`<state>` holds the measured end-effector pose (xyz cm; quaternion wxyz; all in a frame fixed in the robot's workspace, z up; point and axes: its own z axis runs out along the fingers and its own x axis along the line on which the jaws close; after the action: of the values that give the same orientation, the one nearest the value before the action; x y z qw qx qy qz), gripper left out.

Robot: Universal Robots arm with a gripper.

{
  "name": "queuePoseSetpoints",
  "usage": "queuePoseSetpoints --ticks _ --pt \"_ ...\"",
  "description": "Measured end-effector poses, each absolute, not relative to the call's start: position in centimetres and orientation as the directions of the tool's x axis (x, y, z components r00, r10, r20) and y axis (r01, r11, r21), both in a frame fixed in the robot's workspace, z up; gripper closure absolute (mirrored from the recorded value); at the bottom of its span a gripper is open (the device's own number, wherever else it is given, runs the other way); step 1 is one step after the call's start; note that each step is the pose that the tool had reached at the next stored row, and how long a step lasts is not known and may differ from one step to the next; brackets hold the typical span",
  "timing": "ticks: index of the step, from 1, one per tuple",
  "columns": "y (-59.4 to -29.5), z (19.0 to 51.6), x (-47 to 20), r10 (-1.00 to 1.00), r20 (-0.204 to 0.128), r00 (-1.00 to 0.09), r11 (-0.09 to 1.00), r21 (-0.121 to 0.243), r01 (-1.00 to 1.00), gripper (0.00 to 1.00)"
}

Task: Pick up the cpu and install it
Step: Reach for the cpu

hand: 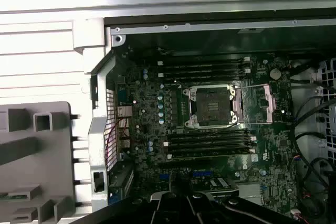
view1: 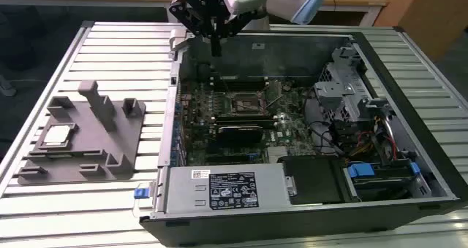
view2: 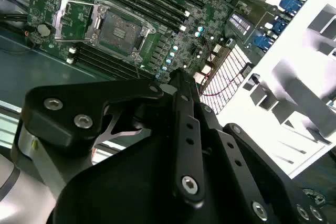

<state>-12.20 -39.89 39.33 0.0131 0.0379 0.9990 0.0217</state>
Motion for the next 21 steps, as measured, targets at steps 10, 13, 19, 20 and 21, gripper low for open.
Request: queuePoseSetpoints --ticks 10,13,19,20,21 --pt "-39.89 39.33 -12.37 0.076 -0.024 -0.997 0.996 0.044 0.075 0.89" --pt "-39.89 39.33 -12.45 0.076 -0.024 -0.997 0.996 0.044 0.075 0.89" --pt "-39.9 39.33 -12.69 0.076 -0.024 -0.997 0.996 0.044 0.075 0.89" --pt "-39.9 39.33 -12.77 0.076 -0.024 -0.997 0.996 0.044 0.075 0.89" --pt "-39.89 39.33 -12.85 0.076 -0.024 -0.997 0.996 0.044 0.075 0.89"
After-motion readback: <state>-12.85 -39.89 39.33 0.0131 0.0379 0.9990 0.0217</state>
